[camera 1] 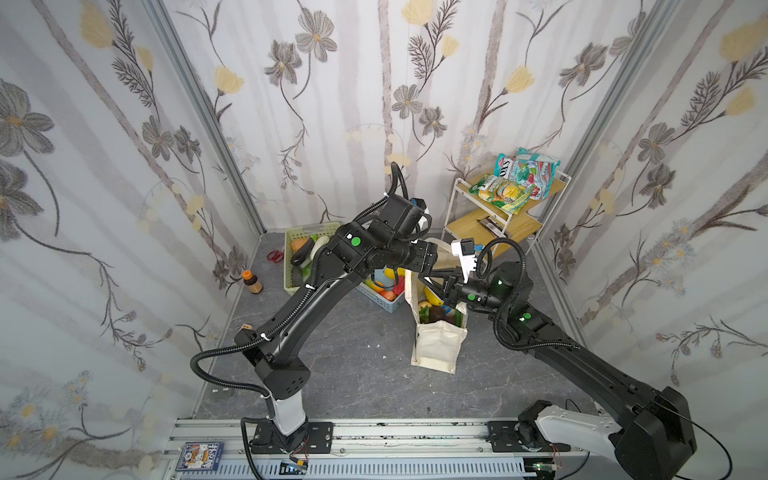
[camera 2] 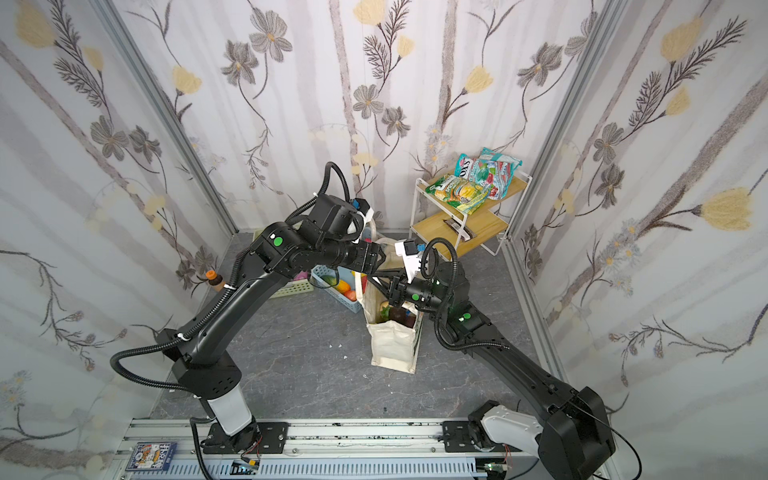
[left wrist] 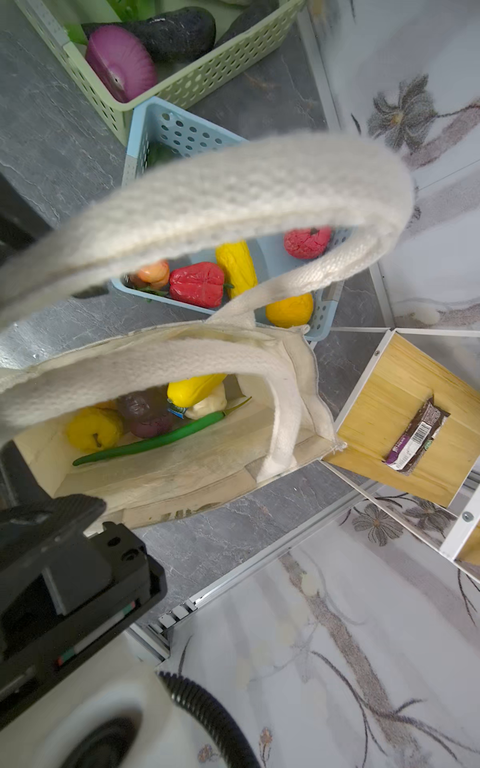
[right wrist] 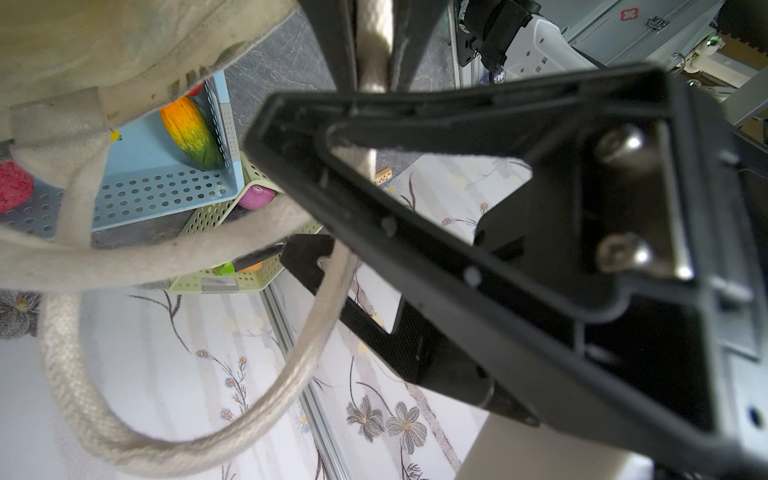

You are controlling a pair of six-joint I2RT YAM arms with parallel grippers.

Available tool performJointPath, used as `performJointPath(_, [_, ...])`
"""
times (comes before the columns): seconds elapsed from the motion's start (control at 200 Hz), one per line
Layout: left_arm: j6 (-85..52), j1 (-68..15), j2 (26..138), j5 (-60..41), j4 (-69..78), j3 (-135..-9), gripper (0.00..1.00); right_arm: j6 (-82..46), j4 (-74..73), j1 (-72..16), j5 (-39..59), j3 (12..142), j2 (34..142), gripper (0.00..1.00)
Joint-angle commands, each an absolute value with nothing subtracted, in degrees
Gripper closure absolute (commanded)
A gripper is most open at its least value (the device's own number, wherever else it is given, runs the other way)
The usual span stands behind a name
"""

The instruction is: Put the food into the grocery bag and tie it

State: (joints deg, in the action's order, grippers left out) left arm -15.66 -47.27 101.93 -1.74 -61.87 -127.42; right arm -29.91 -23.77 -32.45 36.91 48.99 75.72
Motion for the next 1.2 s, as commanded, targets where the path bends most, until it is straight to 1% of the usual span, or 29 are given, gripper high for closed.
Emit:
performJointPath(0.0, [-16.7,-47.4,100.3,-1.9,-59.5,-126.3,0.21,-29.0,-25.2,-32.6,36.2,48.7,76.0,0.85])
performJointPath(0.17, [-19.5,-46.7,103.0,-10.7,-60.1,-129.3,0.21,-28.5,-25.1,-32.8,35.9,48.1,75.8,0.83])
performJointPath(0.355, [-20.2,-46.7,105.7,-12.6,-62.4,-132.1,0.21,-28.2,-25.6,-33.3,35.4,48.0,75.1,0.82])
performJointPath(0.445, [-19.2,-46.8,106.0,-14.2,-62.6,-132.9,0.21,-27.6,-25.0,-33.3,34.5,47.9,74.9,0.79])
performJointPath(0.54, [-17.5,-46.9,107.0,-14.5,-64.9,-135.8,0.19,-26.4,-23.6,-33.3,33.7,47.8,75.1,0.78])
performJointPath(0.644, [-17.2,-46.8,107.2,-14.1,-65.5,-135.6,0.19,-24.8,-21.9,-33.3,32.1,47.7,74.9,0.73])
performJointPath(0.724, [-18.3,-46.8,107.2,-15.2,-64.7,-134.3,0.2,-24.3,-21.9,-33.2,31.1,47.3,74.7,0.67])
performJointPath(0.799, [-19.0,-46.9,106.9,-16.3,-63.0,-132.6,0.21,-24.6,-22.2,-33.2,31.2,47.1,74.5,0.64])
performJointPath(0.849, [-19.5,-46.9,106.6,-16.5,-62.1,-132.1,0.21,-25.1,-22.1,-33.2,31.1,47.0,74.4,0.56])
performJointPath(0.894, [-20.1,-47.0,106.1,-15.7,-61.2,-131.6,0.21,-25.3,-21.6,-33.0,31.5,47.1,74.3,0.53])
performJointPath(0.994, [-20.4,-47.0,105.0,-15.4,-59.4,-129.9,0.21,-26.2,-21.6,-32.7,32.0,46.9,73.6,0.51])
performJointPath(1.114, [-21.4,-47.0,104.8,-15.2,-59.3,-129.3,0.22,-27.5,-20.4,-31.4,31.7,46.7,72.4,0.52])
performJointPath(1.194, [-22.6,-47.0,103.9,-15.2,-57.9,-128.2,0.22,-30.1,-24.3,-30.4,32.5,44.6,70.6,0.52])
